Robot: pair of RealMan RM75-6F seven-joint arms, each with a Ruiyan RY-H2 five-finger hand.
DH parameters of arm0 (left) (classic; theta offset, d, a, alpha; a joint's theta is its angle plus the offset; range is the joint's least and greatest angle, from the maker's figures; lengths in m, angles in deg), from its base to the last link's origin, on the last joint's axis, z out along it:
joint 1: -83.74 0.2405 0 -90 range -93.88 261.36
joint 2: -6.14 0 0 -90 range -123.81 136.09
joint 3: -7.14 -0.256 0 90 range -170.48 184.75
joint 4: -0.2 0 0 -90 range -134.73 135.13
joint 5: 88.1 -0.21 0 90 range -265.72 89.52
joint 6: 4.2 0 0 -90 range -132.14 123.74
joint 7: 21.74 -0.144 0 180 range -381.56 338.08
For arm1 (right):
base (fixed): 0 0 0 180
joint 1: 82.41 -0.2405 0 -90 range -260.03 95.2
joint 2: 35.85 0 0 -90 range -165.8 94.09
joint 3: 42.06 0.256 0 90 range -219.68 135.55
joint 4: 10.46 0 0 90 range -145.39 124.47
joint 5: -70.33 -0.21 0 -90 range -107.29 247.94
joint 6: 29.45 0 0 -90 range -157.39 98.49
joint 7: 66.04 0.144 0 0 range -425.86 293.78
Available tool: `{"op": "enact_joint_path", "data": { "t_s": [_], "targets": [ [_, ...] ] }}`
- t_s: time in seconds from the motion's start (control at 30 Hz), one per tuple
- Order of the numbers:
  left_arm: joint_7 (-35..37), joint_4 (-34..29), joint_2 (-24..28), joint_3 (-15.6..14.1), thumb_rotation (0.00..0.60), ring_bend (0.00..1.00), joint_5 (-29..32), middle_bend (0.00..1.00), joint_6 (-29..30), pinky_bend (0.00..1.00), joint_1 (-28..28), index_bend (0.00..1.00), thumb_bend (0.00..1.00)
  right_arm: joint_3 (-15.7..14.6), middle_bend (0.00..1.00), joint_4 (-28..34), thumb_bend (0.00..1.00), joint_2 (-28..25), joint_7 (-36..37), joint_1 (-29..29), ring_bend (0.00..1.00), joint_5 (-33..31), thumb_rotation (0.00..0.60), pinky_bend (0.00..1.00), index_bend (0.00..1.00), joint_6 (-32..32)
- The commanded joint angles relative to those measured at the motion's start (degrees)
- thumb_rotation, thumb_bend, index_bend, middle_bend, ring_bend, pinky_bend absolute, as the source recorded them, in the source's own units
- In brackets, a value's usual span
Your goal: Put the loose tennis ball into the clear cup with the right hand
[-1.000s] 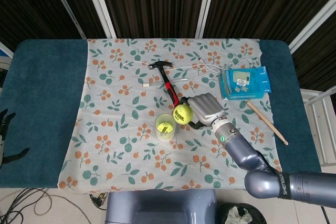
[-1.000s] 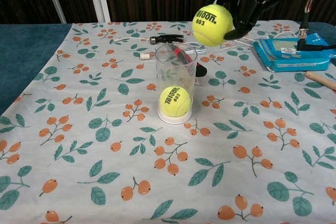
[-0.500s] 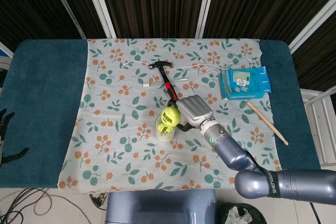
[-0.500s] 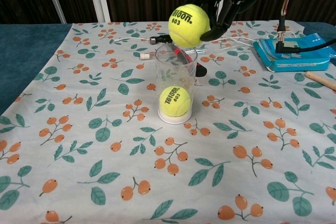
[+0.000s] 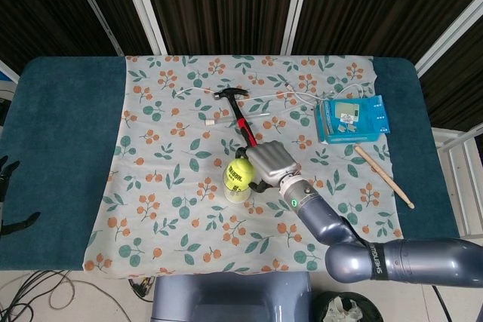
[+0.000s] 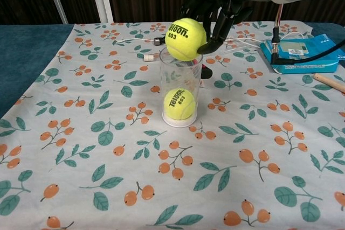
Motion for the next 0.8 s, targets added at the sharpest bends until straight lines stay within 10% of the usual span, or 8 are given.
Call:
{"op": "enact_joint_path", "data": {
  "t_s": [0.03,0.63,0.8],
  "targets": [
    [0.0,0.0,0.0,0.0,0.6,0.0,0.0,0.0,0.1,0.04,0.0,0.11,0.09,-0.6,0.22,0.0,0.39,-0.2,-0.7,-0.9,0.25,-1.3,0.6,1.0,0.27,0.4],
    [-0.5,0.1,-0.2,0.3,0.6,0.0,0.5,0.0,0.1,0.04,0.0,0.11,0.09,-1.4,0.08,2.7,0.39,-5.5,-1.1,-2.6,0.14,-2.2,0.6,1.0,0.06,-1.0],
    [-1.6,0.4,-0.4,0.2,0.6,0.0,0.6,0.0,-0.1,0.01,-0.1,0.11,0.09,-5.2,0.07,7.2,0.39,-11.2,-3.5,3.4,0.12,9.1,0.6,0.1,0.05,-12.8]
  ]
}}
